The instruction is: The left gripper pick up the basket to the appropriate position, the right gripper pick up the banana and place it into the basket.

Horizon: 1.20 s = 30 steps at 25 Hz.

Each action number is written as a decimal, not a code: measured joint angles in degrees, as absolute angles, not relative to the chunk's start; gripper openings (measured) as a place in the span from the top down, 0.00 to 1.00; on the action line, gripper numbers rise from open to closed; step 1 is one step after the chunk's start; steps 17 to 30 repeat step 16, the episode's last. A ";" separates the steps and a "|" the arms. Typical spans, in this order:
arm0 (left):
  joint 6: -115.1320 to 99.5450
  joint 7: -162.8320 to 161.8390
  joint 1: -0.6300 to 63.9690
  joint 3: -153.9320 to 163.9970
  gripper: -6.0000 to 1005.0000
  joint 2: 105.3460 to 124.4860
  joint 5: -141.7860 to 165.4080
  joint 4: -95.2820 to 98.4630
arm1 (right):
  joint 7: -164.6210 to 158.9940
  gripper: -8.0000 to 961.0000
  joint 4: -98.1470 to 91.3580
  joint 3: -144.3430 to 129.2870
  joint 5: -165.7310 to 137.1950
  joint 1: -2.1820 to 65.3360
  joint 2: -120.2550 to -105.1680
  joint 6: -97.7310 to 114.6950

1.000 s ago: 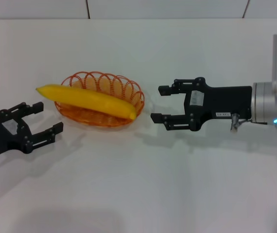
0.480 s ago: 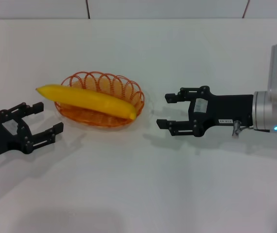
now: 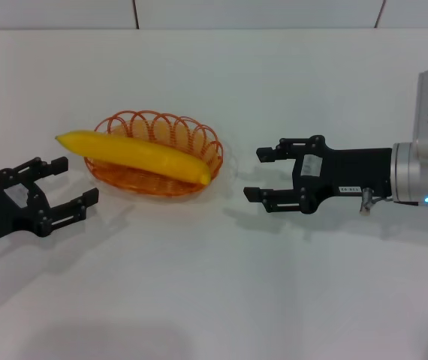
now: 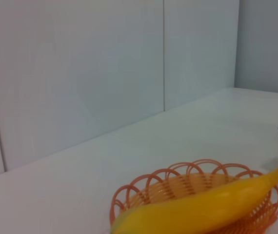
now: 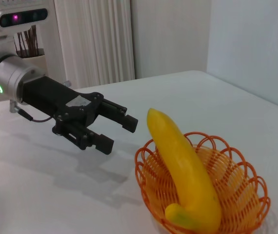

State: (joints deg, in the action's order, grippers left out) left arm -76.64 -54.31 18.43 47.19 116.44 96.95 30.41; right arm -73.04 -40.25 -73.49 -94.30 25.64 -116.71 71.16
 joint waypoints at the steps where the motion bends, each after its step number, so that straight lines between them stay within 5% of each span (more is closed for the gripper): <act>1: -76.64 -54.31 18.44 47.19 0.22 116.44 96.94 30.41 | -73.04 0.24 -40.25 -73.48 -94.30 25.59 -116.71 71.17; 30: -76.24 -54.31 18.02 47.20 0.22 116.44 97.11 29.72 | -72.70 0.24 -39.26 -73.75 -94.31 25.46 -116.72 69.78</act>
